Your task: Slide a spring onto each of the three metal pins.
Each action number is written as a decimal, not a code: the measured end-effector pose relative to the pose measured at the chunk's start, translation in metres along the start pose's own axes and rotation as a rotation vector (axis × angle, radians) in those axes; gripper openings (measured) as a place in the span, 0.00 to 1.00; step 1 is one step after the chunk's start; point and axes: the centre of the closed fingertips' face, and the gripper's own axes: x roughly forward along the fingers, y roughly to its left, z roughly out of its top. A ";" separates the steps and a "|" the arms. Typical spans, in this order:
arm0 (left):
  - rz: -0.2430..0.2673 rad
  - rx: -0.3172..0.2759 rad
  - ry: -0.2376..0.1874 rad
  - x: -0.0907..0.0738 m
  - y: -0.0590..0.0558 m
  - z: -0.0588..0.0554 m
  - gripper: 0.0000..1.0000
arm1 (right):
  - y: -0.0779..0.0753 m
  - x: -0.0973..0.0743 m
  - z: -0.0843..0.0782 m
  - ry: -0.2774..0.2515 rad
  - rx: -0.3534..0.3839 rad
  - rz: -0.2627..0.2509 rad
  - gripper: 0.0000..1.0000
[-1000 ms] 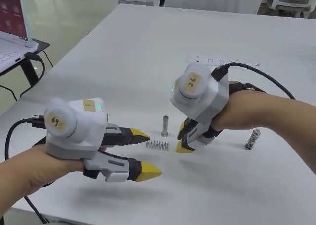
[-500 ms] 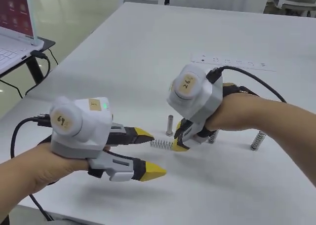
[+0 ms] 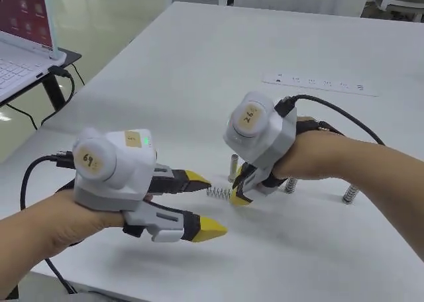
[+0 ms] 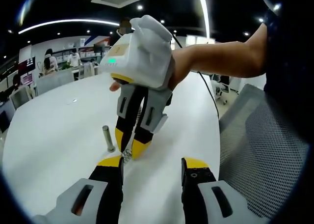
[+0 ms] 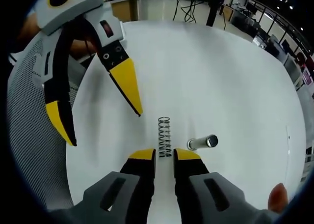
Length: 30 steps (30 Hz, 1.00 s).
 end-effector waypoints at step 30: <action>0.000 0.008 0.021 0.003 0.001 -0.002 0.41 | 0.007 -0.008 -0.012 0.017 -0.005 0.007 0.08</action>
